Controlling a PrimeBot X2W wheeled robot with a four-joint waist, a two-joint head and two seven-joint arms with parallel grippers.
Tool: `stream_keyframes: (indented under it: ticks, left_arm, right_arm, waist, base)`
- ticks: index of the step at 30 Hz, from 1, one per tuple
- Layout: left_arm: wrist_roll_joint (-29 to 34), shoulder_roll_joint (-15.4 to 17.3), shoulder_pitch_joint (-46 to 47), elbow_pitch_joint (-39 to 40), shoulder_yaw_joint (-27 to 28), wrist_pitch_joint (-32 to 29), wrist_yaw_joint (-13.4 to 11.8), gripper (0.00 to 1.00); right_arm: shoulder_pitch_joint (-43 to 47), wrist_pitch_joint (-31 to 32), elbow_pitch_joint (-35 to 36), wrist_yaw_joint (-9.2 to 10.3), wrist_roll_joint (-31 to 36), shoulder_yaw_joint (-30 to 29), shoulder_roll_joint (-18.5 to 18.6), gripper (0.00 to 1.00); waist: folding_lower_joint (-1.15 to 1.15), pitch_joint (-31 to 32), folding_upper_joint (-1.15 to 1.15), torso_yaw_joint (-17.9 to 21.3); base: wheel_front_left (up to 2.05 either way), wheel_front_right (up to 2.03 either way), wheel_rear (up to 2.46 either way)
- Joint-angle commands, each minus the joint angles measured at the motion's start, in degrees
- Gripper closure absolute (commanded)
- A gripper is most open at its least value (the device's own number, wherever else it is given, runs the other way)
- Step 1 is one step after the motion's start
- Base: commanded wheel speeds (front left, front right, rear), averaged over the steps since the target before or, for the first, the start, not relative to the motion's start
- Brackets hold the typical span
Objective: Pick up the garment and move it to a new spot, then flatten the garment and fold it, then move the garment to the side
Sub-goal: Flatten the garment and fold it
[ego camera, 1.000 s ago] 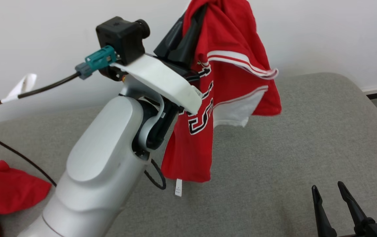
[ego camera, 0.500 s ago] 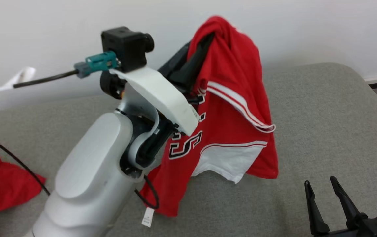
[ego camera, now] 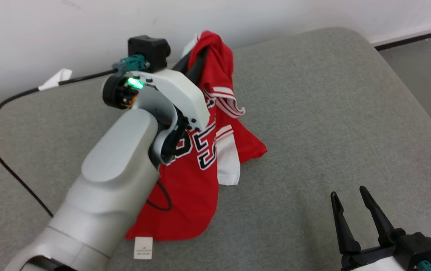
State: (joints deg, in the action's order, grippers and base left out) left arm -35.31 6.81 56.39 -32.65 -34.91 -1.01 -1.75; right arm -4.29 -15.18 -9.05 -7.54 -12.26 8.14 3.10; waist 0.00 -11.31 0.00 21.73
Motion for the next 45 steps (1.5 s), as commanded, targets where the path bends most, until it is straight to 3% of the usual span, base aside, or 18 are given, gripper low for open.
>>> stream_keyframes:
  ticks: [1, 8, 9, 10, 11, 20, 28, 36, 45]
  left_arm:
    - [2.1, 0.9, 3.0, -3.8, 0.2, 2.5, -0.4, 1.00]
    - [6.9, 3.3, 8.5, -13.9, -0.2, 9.6, -3.2, 1.00]
    - [7.1, 3.4, 8.9, -15.6, -0.1, 10.8, -3.5, 0.68]
    - [7.0, 3.3, 9.2, -16.9, 0.1, 11.8, -3.6, 0.20]
    - [6.9, 3.2, 9.5, -18.1, 0.4, 12.6, -3.9, 0.00]
    - [9.5, 2.1, 7.4, -20.7, 0.1, 16.1, -4.7, 0.00]
    - [12.5, 1.3, 0.4, -11.3, 0.8, 16.1, -4.4, 0.00]
    - [14.5, 1.1, -13.9, 0.8, 2.3, 16.2, -5.4, 0.00]
    - [19.0, 1.3, -26.3, 9.0, -0.1, 16.2, -6.3, 0.00]
  right_arm:
    - [-0.9, 0.1, -0.1, 0.10, -0.5, 0.1, -0.2, 0.00]
    - [-0.5, 0.1, 0.2, 0.11, -2.8, 1.1, -0.2, 0.00]
    - [-0.5, 0.1, 0.2, 0.11, -2.9, 1.2, -0.2, 0.00]
    - [-0.6, 0.1, 0.2, 0.11, -3.0, 1.3, -0.2, 0.00]
    - [-0.9, 0.1, 0.1, 0.11, -3.1, 1.3, -0.2, 0.00]
    - [-1.0, 0.1, 0.2, 0.11, -1.3, -0.2, -0.2, 0.00]
    - [0.8, 0.1, 0.5, 0.11, 1.3, -2.9, -0.2, 0.00]
    - [3.9, 0.1, 1.0, 0.11, 2.8, -5.3, 0.5, 0.00]
    - [5.6, 0.1, 1.5, 0.11, 3.2, -6.2, 1.8, 0.00]
  waist:
    - [0.00, -3.8, 0.00, 3.6]
    - [0.00, -5.9, 0.00, 5.0]
    - [0.00, -6.0, 0.00, 5.0]
    - [0.00, -6.2, 0.00, 5.0]
    - [0.00, -6.3, 0.00, 5.0]
    - [0.00, -3.6, 0.00, 1.4]
    - [0.00, 1.3, 0.00, -2.9]
    - [0.00, 6.5, 0.00, -6.0]
    - [0.00, 8.0, 0.00, -8.1]
  base:
    - [0.00, 0.00, 0.00]
    - [0.00, 0.00, 0.00]
    - [0.00, 0.00, 0.00]
    - [0.00, 0.00, 0.00]
    - [0.00, 0.00, 0.00]
    - [0.00, 0.00, 0.00]
    - [0.00, 0.00, 0.00]
    - [0.00, 0.00, 0.00]
    - [0.00, 0.00, 0.00]
